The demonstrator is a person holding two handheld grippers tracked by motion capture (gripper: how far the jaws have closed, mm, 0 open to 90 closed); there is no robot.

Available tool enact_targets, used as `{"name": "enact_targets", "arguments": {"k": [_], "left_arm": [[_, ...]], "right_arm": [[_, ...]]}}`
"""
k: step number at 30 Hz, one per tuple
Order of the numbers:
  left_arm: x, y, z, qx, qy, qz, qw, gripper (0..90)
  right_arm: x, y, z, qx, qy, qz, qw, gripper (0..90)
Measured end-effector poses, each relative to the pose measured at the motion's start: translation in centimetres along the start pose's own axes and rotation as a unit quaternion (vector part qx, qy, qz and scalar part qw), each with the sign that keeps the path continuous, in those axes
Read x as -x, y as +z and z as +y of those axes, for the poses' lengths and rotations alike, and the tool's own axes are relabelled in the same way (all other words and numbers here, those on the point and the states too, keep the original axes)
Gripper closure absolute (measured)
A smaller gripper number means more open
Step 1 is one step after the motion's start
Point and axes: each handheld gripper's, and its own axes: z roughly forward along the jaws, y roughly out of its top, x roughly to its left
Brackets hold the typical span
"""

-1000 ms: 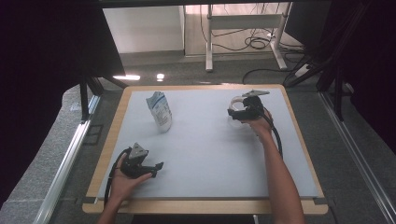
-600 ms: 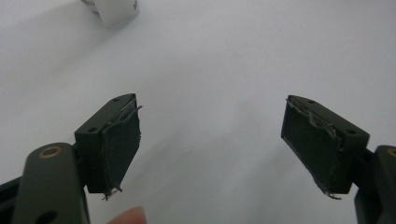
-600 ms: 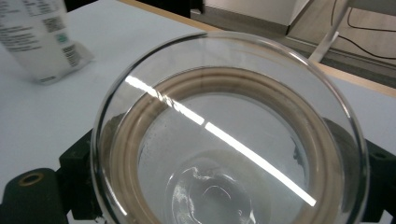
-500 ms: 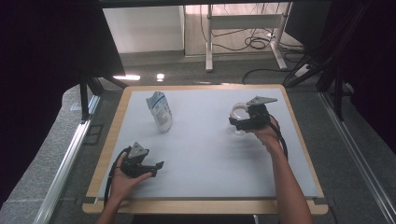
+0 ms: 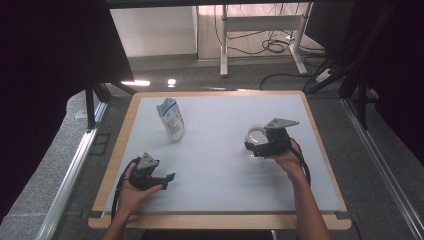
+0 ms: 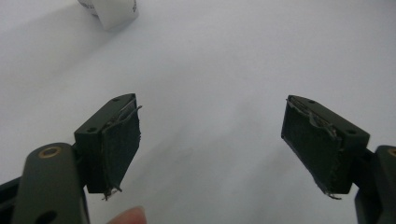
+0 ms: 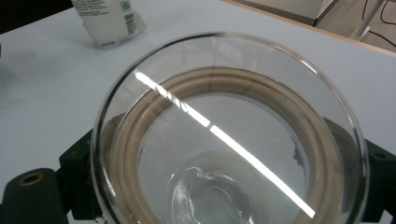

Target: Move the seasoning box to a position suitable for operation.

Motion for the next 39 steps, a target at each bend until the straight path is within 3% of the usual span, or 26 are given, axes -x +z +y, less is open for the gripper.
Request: {"name": "enact_targets", "arguments": {"k": [10, 16, 20, 23, 31, 32, 33, 36, 39], "left_arm": [[0.1, 0.1, 0.0, -0.002, 0.002, 0.002, 1.0, 19.6], [0.1, 0.3, 0.2, -0.004, 0.004, -0.002, 1.0, 19.6], [0.1, 0.4, 0.3, -0.004, 0.003, -0.001, 1.0, 19.5], [0.2, 0.2, 0.3, -0.003, 0.004, -0.001, 1.0, 19.5], [0.4, -0.2, 0.6, 0.006, 0.005, 0.002, 1.0, 19.6], [0.4, -0.3, 0.6, 0.006, 0.006, 0.002, 1.0, 19.5], [0.4, -0.3, 0.6, 0.006, 0.006, 0.002, 1.0, 19.5], [0.3, -0.2, 0.6, 0.003, 0.007, 0.006, 1.0, 19.5], [0.1, -0.3, 0.6, 0.003, 0.002, 0.007, 1.0, 19.5]], "right_arm": [[-1.7, 1.1, -0.2, -0.014, -0.023, 0.035, 0.999, 11.2], [-2.4, 2.4, -0.3, -0.045, -0.049, 0.051, 0.9965, 11.2], [-2.2, 2.6, -0.4, -0.041, -0.04, 0.056, 0.9968, 10.4], [-2.3, 2.4, -0.3, -0.047, -0.037, 0.052, 0.9969, 3.9], [-2.4, -0.8, 0.8, 0.005, -0.017, 0.028, 0.9994, 1.5], [-2.3, -2.0, 1.0, 0.028, -0.001, 0.019, 0.9994, 1.5], [-2.3, -2.0, 1.0, 0.028, -0.001, 0.019, 0.9994, 1.5], [-2.1, -4.3, 0.5, 0.066, 0.032, 0.008, 0.9973, 5.1], [-2.1, -5.3, -0.3, 0.082, 0.038, -0.002, 0.9959, 10.6]]}}
